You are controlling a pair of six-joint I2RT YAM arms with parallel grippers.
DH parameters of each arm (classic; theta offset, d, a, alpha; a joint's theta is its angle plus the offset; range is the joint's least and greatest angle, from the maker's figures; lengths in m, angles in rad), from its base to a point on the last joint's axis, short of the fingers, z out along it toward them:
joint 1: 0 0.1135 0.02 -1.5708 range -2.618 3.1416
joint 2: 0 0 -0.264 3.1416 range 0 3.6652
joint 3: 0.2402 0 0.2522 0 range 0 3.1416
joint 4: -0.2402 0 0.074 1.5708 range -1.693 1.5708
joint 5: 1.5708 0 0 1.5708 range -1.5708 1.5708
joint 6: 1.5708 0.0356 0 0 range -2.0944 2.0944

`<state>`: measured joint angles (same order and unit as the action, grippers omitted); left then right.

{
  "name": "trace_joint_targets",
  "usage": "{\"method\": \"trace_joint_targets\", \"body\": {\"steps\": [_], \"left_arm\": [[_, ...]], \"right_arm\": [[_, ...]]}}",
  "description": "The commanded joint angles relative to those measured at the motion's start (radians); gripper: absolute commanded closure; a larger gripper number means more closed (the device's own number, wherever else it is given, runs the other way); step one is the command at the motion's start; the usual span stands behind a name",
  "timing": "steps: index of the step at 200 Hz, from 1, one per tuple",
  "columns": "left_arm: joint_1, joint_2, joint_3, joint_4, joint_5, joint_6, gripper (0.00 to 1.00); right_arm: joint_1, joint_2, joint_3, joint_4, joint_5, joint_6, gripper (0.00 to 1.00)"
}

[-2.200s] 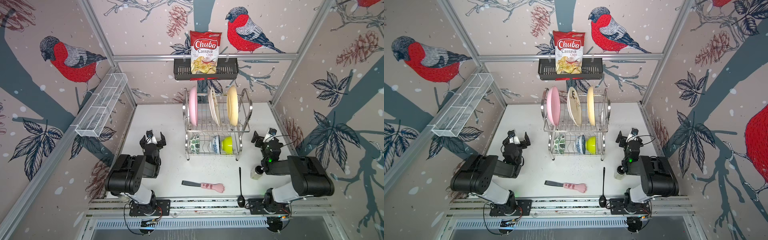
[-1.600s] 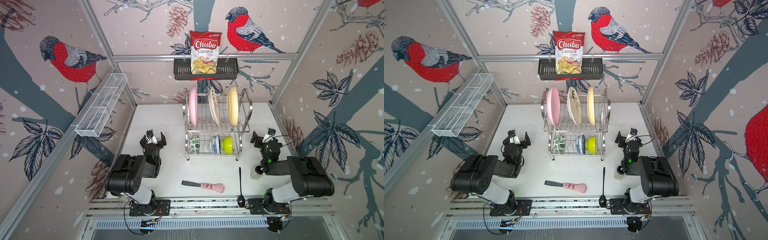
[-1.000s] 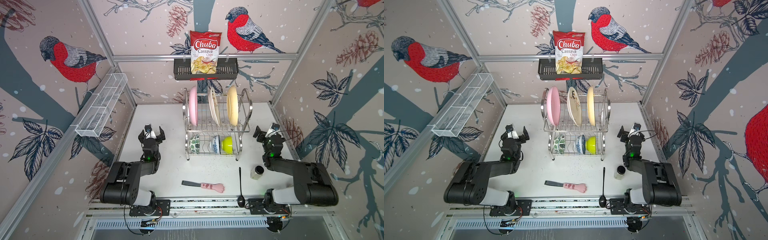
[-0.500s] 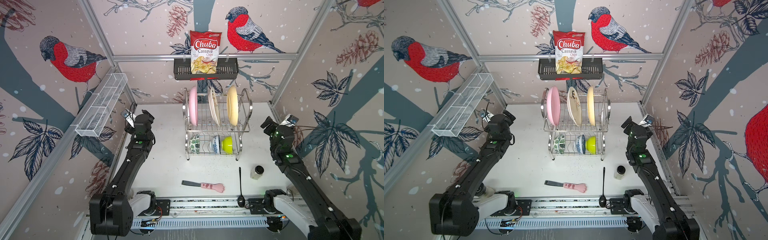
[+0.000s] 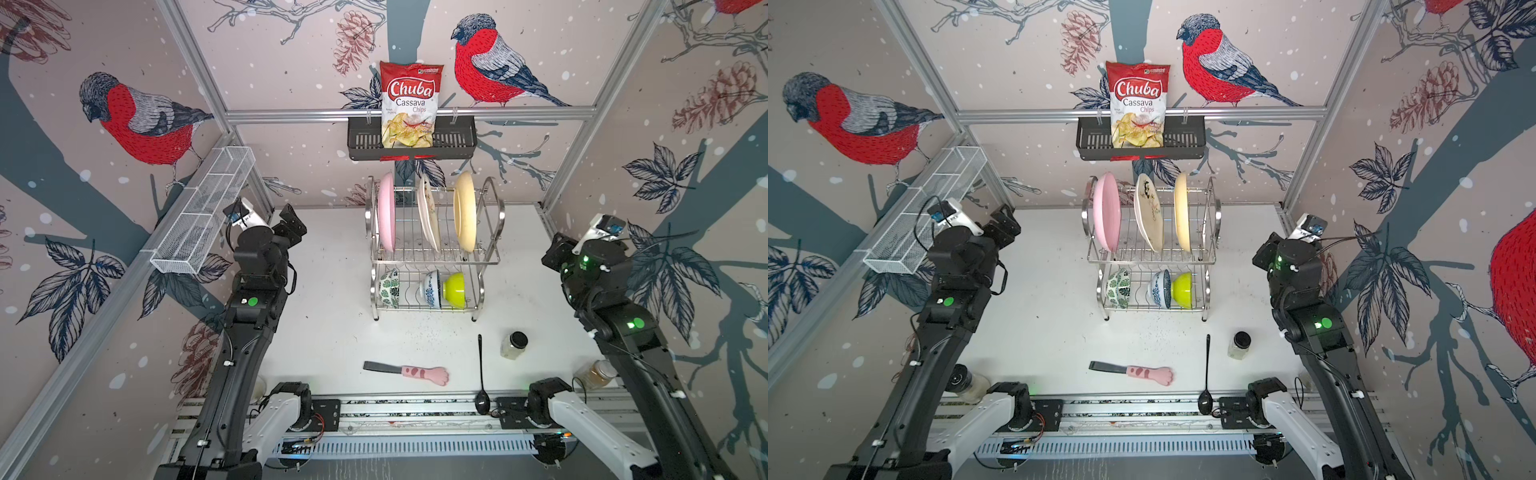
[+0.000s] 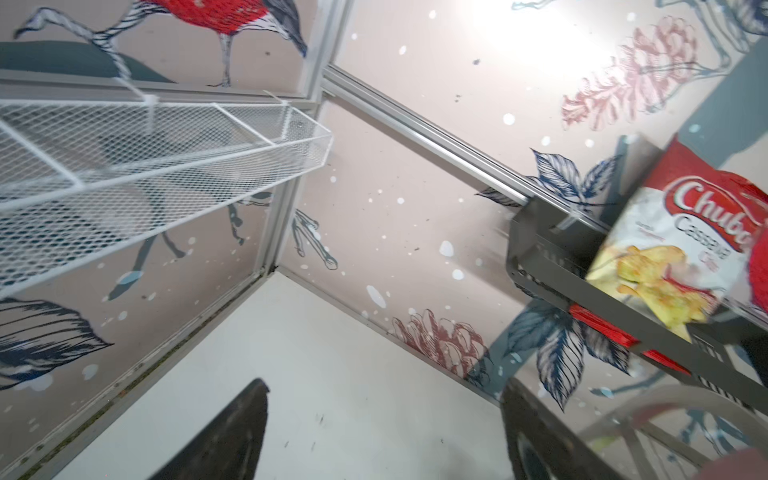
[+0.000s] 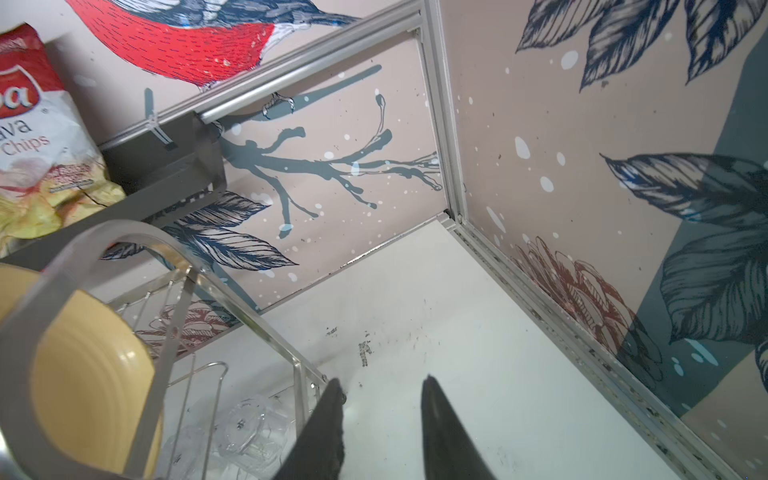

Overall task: Unload the mixed dishes from the dish rack
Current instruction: 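Raise both arms and reach both grippers toward the upright plates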

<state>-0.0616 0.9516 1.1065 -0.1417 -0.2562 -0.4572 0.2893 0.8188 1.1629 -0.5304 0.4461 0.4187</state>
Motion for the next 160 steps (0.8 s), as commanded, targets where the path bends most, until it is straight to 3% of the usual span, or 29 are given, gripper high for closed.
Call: {"method": "trace_joint_targets", "body": {"steps": [1, 79, 115, 160], "left_arm": [[0.002, 0.03, 0.094, -0.126, 0.149, 0.051, 0.18], [-0.013, 0.162, 0.376, -0.303, 0.46, 0.033, 0.18], [-0.112, 0.216, 0.458, -0.375, 0.473, 0.076, 0.26], [-0.165, 0.296, 0.504, -0.427, 0.569, 0.077, 0.27]], "right_arm": [[0.003, 0.031, 0.099, -0.085, -0.069, -0.021, 0.76], [0.005, 0.285, 0.527, -0.268, -0.369, -0.076, 0.66], [0.029, 0.339, 0.567, -0.258, -0.488, -0.073, 0.65], [0.09, 0.399, 0.549, -0.261, -0.521, -0.089, 0.58]]}}
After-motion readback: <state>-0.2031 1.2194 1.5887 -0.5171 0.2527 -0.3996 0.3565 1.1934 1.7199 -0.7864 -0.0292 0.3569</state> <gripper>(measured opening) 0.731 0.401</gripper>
